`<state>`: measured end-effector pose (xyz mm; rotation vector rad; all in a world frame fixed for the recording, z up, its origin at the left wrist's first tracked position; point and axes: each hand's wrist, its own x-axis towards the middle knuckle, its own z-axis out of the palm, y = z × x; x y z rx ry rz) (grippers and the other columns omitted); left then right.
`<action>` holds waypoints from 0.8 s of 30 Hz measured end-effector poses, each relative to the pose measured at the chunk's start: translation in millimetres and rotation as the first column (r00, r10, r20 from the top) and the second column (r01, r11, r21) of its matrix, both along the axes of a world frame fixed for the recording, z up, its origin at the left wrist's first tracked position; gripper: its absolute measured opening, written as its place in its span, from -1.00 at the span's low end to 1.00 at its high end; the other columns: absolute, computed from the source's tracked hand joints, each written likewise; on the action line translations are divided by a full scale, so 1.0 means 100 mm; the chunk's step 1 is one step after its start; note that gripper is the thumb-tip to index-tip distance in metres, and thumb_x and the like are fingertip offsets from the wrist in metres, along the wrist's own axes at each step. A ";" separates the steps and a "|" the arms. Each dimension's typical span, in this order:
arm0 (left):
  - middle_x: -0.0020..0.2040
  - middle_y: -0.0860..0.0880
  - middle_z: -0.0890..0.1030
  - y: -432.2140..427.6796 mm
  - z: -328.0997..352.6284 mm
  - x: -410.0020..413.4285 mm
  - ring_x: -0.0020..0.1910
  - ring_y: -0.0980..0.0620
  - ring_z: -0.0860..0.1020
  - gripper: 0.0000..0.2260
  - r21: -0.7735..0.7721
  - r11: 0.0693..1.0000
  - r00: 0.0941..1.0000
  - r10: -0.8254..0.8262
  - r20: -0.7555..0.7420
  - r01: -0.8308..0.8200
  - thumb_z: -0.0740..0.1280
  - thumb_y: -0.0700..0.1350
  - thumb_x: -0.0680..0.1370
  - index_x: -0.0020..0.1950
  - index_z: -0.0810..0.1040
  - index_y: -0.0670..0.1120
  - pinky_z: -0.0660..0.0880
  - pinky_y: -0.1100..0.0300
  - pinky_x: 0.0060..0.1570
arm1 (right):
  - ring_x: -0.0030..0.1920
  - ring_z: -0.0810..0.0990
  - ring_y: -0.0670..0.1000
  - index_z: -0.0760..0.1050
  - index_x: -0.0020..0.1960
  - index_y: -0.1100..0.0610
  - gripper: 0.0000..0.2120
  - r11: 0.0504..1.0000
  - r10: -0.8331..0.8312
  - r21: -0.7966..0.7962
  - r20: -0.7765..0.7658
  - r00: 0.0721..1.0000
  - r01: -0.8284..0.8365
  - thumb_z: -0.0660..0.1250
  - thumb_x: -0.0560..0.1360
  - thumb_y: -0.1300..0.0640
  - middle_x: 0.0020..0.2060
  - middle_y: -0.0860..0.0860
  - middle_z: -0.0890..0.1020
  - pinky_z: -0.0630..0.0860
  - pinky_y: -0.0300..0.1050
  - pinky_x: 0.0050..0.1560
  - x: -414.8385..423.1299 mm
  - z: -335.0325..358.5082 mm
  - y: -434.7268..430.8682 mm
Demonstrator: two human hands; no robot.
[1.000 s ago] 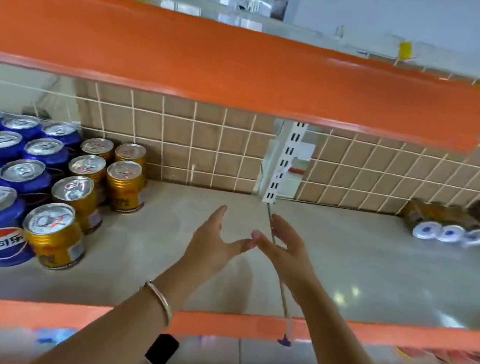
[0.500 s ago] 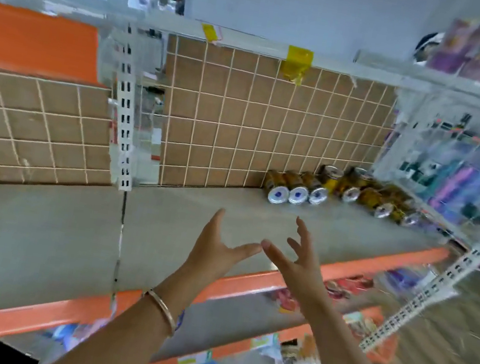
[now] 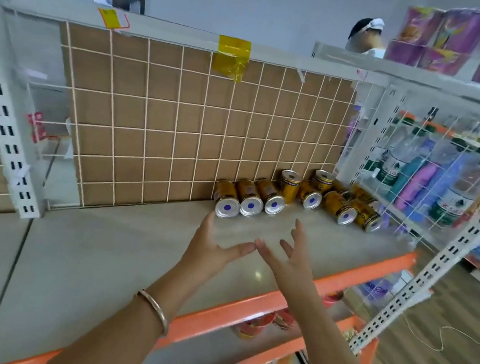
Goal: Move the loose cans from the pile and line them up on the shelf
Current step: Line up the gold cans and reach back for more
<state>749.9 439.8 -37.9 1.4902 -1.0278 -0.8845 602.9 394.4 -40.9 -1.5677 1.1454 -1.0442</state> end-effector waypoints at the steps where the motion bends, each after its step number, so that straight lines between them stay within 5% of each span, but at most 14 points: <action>1: 0.25 0.17 0.34 -0.11 0.02 0.01 0.28 0.12 0.32 -0.23 -0.017 1.000 1.000 0.005 -0.003 -0.005 0.51 -0.01 0.37 0.47 0.18 -0.01 0.30 0.23 0.12 | 0.41 0.31 0.01 -0.03 0.54 -0.05 -0.11 1.000 -0.007 -0.007 0.001 1.000 0.007 0.46 0.41 -0.01 0.52 -0.03 0.12 0.35 -0.15 0.23 0.02 0.01 -0.12; 8: 0.47 0.00 0.29 -0.88 0.03 0.15 0.41 -0.03 0.31 -0.01 0.037 0.999 0.999 0.017 -0.032 -0.016 0.53 0.17 0.23 0.52 0.08 0.02 0.33 0.01 0.36 | 0.35 0.29 -0.10 0.00 0.54 -0.03 -0.11 0.999 0.034 -0.017 -0.013 0.999 -0.034 0.48 0.40 0.03 0.36 -0.22 0.22 0.32 -0.11 0.32 0.08 0.11 -0.87; 11: 0.50 -0.04 0.24 -1.18 -0.05 0.24 0.44 -0.03 0.28 -0.14 0.079 0.992 0.995 0.099 -0.025 -0.097 0.46 0.17 0.35 0.52 0.12 -0.04 0.31 0.08 0.33 | 0.34 0.27 -0.13 0.02 0.53 -0.03 -0.08 0.997 0.077 0.036 -0.061 0.995 -0.074 0.50 0.35 -0.06 0.35 -0.20 0.20 0.30 -0.09 0.34 0.09 0.06 -1.13; 14: 0.36 -0.04 0.43 -1.44 -0.14 0.34 0.25 -0.01 0.44 -0.38 0.135 0.978 0.987 0.162 -0.007 -0.159 0.44 0.13 0.41 0.37 0.32 -0.07 0.37 0.14 0.15 | 0.26 0.41 -0.04 0.31 0.39 -0.01 -0.22 0.996 0.058 0.084 -0.206 0.977 -0.041 0.47 0.27 -0.24 0.27 -0.10 0.40 0.41 -0.04 0.27 0.14 -0.03 -1.48; 18: 0.27 -0.12 0.50 -1.75 -0.24 0.39 0.23 -0.14 0.48 -0.41 0.247 0.932 0.962 0.239 0.130 -0.265 0.45 0.19 0.37 0.23 0.41 -0.12 0.43 0.00 0.24 | -0.12 0.49 0.04 0.54 -0.02 0.22 -0.73 0.980 0.184 0.137 -0.374 0.909 -0.142 0.37 0.47 0.01 -0.21 0.09 0.54 0.38 -0.14 -0.14 0.25 -0.01 -1.88; 21: 0.23 -0.18 0.50 -1.90 -0.27 0.36 0.17 -0.20 0.49 -0.28 0.311 0.894 0.924 0.227 0.306 -0.322 0.44 0.30 0.29 0.25 0.41 -0.14 0.47 -0.03 0.18 | -0.09 0.53 0.06 0.50 0.12 0.23 -0.69 0.962 0.264 0.181 -0.455 0.851 -0.202 0.32 0.51 0.02 -0.07 0.20 0.57 0.45 -0.08 -0.08 0.36 -0.02 -2.04; 24: 0.30 -0.17 0.38 -1.97 -0.33 0.35 0.27 -0.20 0.42 -0.23 0.335 0.866 0.838 0.155 0.523 -0.370 0.45 0.22 0.35 0.40 0.25 -0.13 0.43 -0.01 0.21 | -0.04 0.52 0.03 0.38 0.28 0.19 -0.51 0.951 0.298 0.232 -0.523 0.798 -0.203 0.27 0.50 -0.12 0.01 0.09 0.54 0.40 -0.15 -0.11 0.45 -0.13 -2.17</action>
